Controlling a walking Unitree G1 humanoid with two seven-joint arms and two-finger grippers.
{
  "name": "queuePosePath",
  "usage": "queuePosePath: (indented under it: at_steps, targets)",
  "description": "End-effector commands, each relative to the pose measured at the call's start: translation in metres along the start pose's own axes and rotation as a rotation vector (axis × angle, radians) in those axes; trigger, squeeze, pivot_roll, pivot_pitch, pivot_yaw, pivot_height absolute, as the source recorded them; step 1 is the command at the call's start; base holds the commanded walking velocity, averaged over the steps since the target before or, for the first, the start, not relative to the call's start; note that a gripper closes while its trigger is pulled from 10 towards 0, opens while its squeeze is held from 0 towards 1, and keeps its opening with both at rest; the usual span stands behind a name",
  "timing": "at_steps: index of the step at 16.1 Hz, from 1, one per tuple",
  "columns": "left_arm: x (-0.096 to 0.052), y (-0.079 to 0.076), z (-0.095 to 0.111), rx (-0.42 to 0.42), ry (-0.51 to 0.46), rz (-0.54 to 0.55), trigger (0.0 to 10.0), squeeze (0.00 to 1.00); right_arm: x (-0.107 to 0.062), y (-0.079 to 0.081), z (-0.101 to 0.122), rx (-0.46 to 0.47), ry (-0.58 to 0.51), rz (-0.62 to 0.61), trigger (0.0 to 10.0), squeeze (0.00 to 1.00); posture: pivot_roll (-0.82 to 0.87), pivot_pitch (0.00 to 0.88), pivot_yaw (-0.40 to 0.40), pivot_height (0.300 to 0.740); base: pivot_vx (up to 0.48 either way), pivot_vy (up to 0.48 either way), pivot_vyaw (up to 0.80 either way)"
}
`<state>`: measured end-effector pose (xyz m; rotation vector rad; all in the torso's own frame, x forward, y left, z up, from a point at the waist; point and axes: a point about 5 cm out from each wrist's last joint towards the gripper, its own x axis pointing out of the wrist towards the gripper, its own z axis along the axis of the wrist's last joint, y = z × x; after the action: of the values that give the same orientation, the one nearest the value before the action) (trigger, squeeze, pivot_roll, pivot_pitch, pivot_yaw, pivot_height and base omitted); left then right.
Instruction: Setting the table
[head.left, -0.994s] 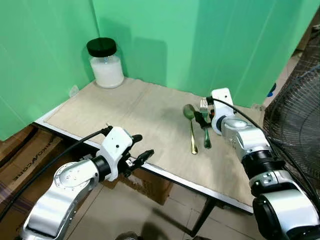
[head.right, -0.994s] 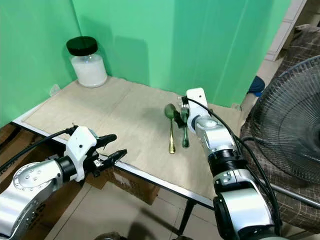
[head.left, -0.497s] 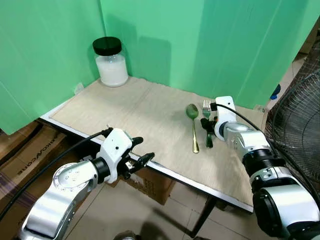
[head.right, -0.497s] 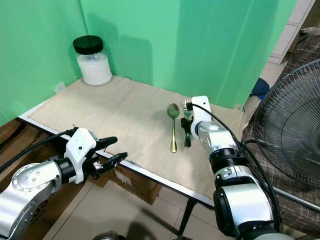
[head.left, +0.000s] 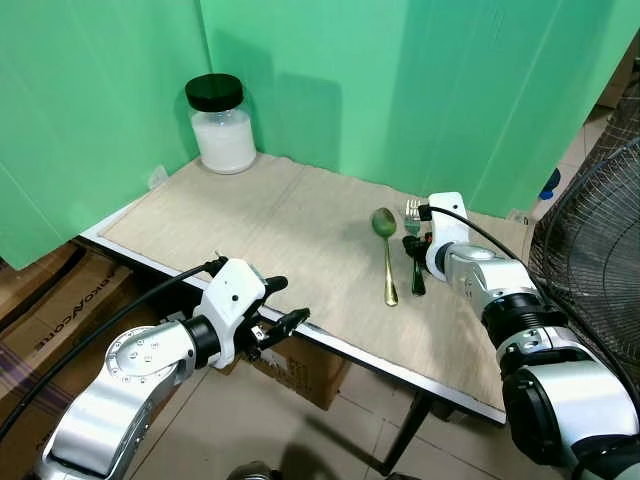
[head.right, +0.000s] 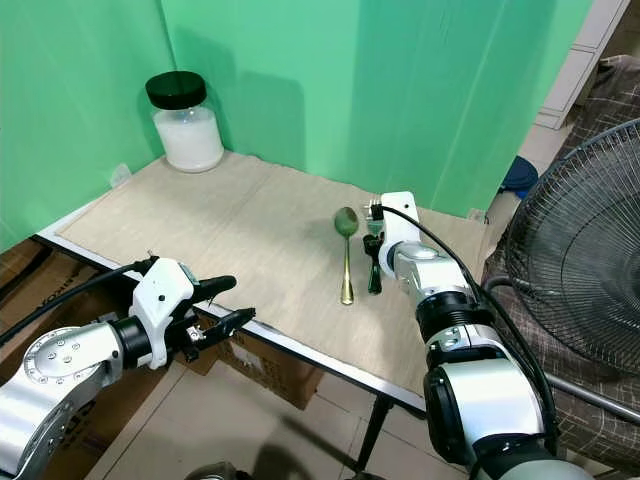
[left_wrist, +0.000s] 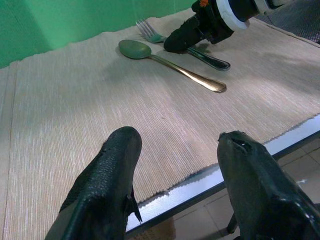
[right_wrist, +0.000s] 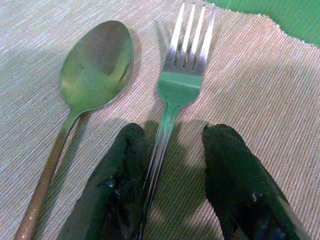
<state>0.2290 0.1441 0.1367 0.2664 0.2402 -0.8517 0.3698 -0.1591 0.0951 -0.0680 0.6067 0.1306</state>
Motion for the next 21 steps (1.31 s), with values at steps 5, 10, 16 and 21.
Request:
queuePosePath:
  at_steps: [5, 10, 16, 21]
  targets:
    - [-0.001, -0.001, 0.002, 0.016, -0.002, -0.015, 10.0, 0.0, 0.002, -0.001, -0.005, 0.025, 0.032, 0.001, 0.0, 0.0, 0.09, 0.0, 0.006, 0.74, 0.0, 0.0, 0.0]
    - [-0.001, 0.0, 0.002, 0.024, 0.0, -0.015, 10.0, 0.0, 0.001, -0.003, -0.003, 0.056, 0.017, 0.005, 0.0, 0.0, 0.09, 0.0, 0.009, 0.74, 0.0, 0.0, 0.0]
    - [0.003, 0.001, 0.008, 0.034, -0.016, -0.01, 10.0, 0.0, -0.02, -0.014, 0.018, 0.114, -0.117, 0.045, 0.0, 0.0, 0.08, 0.0, 0.025, 0.74, 0.0, 0.0, 0.0]
    - [0.007, 0.02, 0.019, -0.02, -0.136, 0.347, 10.0, 0.0, -0.104, -0.004, 0.035, -0.007, -0.463, 0.142, 10.0, 0.0, 0.06, 0.0, 0.018, 0.74, 0.0, 0.0, 0.0]
